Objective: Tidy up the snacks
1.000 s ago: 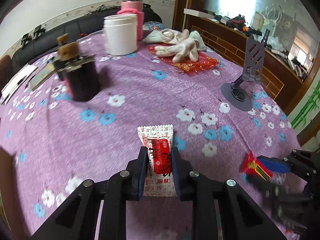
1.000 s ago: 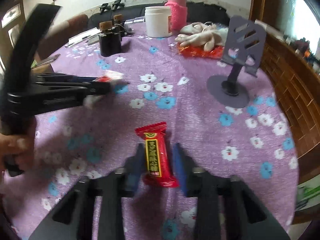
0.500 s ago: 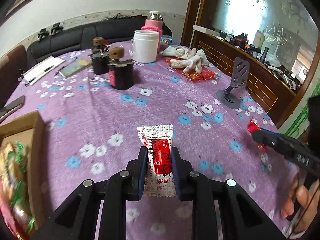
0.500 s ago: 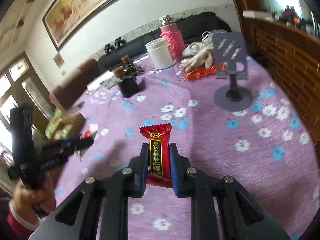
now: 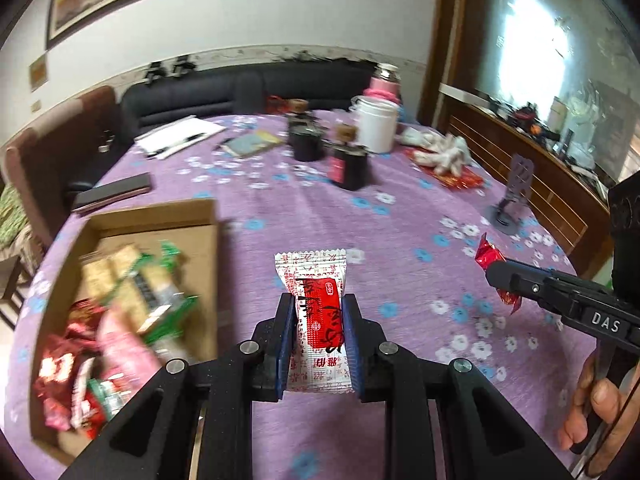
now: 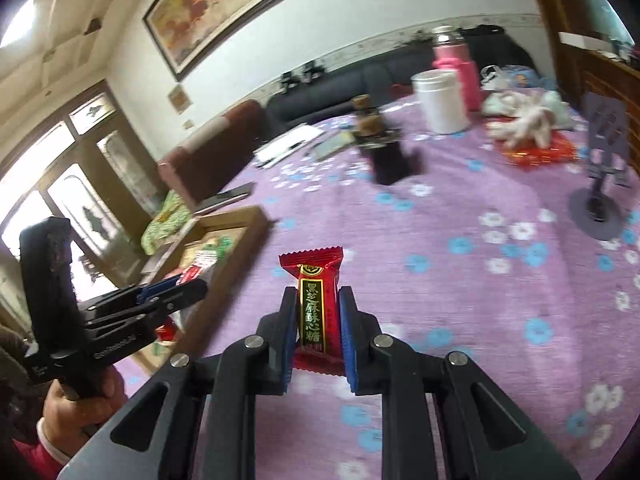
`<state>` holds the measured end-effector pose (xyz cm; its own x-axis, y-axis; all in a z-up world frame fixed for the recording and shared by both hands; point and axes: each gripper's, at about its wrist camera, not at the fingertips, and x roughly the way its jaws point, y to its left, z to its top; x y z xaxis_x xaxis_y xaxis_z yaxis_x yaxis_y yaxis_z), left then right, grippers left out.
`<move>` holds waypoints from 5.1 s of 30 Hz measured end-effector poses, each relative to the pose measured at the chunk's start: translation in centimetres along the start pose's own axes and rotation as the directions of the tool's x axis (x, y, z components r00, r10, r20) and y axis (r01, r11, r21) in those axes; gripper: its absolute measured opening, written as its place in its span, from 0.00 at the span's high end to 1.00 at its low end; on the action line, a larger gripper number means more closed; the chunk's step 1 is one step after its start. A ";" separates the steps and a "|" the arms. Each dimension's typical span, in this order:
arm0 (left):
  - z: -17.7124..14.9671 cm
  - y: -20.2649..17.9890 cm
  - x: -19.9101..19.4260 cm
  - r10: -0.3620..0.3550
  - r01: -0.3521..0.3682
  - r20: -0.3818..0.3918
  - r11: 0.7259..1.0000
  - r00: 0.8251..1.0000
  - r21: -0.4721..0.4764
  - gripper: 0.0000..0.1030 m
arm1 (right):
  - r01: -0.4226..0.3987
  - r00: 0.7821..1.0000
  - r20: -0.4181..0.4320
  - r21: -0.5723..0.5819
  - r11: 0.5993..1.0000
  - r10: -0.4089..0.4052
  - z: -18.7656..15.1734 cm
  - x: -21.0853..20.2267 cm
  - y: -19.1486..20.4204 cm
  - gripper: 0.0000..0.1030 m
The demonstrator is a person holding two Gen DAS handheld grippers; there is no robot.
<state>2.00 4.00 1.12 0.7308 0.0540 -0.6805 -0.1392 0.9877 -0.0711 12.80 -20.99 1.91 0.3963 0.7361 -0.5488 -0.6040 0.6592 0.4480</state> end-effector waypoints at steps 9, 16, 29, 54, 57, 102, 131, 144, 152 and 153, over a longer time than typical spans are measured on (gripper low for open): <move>-1.1 6.1 -2.5 0.124 -0.122 0.020 0.988 0.992 -0.091 0.77 | -0.141 0.989 -0.053 -0.064 0.988 0.138 0.0 3.6 7.5 0.81; -1.9 10.0 -3.5 0.209 -0.204 0.022 0.968 0.978 -0.147 0.77 | -0.214 0.973 -0.114 -0.115 0.970 0.201 -0.4 7.0 12.5 0.81; -3.2 14.2 -3.7 0.290 -0.284 0.001 0.938 0.957 -0.201 0.76 | -0.245 0.962 -0.168 -0.176 0.953 0.217 0.1 11.5 17.6 0.81; 5.2 18.4 3.6 0.285 -0.295 -0.084 0.941 0.955 -0.165 0.76 | -0.116 0.981 -0.170 -0.151 0.982 0.090 7.0 21.4 15.1 0.81; 6.0 18.2 4.8 0.293 -0.304 -0.096 0.942 0.951 -0.140 0.76 | -0.114 0.981 -0.175 -0.143 0.983 0.088 7.2 22.2 14.6 0.80; 5.5 12.7 0.7 0.404 -0.401 0.021 0.911 0.914 -0.100 0.06 | -0.025 0.999 -0.041 -0.062 0.998 0.023 2.6 9.6 7.4 0.26; 2.6 4.0 -6.8 0.428 -0.419 0.123 0.903 0.895 -0.090 0.01 | 0.206 0.976 0.052 0.092 0.974 -0.212 -5.7 -1.8 -3.1 0.07; 0.2 4.5 -10.8 0.467 -0.452 0.175 0.884 0.867 -0.120 0.01 | 0.122 0.991 0.054 0.028 0.992 -0.123 -5.8 -1.0 1.1 0.06; -1.5 6.9 -13.5 0.496 -0.469 0.180 0.866 0.849 -0.174 0.01 | 0.026 1.000 -0.001 -0.124 0.992 -0.026 -5.3 1.4 8.3 0.04; -1.8 7.5 -13.8 0.484 -0.453 0.176 0.871 0.857 -0.189 0.01 | 0.009 1.000 -0.014 -0.158 0.987 -0.012 -5.1 1.9 9.7 0.03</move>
<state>-10.33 10.38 8.72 0.6766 0.5502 -0.4894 -0.5788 0.8082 0.1084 4.15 -13.95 1.55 0.3940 0.7261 -0.5636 -0.7021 0.6334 0.3253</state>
